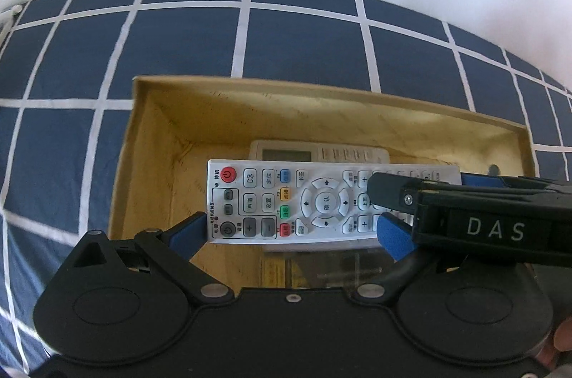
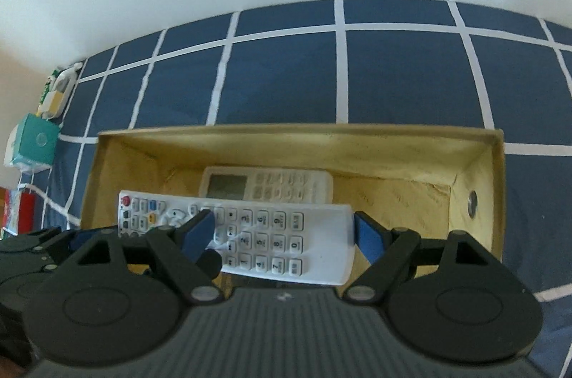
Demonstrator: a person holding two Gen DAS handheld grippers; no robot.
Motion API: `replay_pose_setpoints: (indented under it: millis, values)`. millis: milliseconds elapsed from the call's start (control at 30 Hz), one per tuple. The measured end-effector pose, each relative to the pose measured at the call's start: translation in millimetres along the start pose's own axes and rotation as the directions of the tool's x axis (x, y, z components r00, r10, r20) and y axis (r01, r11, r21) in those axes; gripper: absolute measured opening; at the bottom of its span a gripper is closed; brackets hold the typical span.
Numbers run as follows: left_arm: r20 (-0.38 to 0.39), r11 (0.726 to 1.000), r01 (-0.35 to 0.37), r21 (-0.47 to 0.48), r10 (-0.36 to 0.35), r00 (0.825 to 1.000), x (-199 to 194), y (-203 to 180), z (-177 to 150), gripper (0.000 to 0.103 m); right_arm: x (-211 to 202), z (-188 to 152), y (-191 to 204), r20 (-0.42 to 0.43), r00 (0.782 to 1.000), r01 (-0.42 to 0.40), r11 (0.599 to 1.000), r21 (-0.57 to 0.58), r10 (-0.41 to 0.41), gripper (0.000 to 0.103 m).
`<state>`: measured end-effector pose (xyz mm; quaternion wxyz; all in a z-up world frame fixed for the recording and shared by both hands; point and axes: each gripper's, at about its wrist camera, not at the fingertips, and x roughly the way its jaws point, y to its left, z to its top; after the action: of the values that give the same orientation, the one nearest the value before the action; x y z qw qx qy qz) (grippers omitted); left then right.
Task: Organize objects
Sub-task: 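Carry the held TV remote with the right tool into the box, then open the right tool to release the remote onto the AC remotes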
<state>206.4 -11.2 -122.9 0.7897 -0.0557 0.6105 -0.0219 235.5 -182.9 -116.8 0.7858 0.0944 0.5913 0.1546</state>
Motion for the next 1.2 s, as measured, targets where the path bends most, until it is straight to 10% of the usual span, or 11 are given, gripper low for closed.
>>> replay_pose_setpoints:
  millis: [1200]
  values:
    - [-0.054, 0.999, 0.001, 0.044, 0.002, 0.999, 46.9, 2.5, 31.3, 0.100, 44.1, 34.7, -17.9, -0.046, 0.998, 0.045, 0.999, 0.031, -0.044, 0.083]
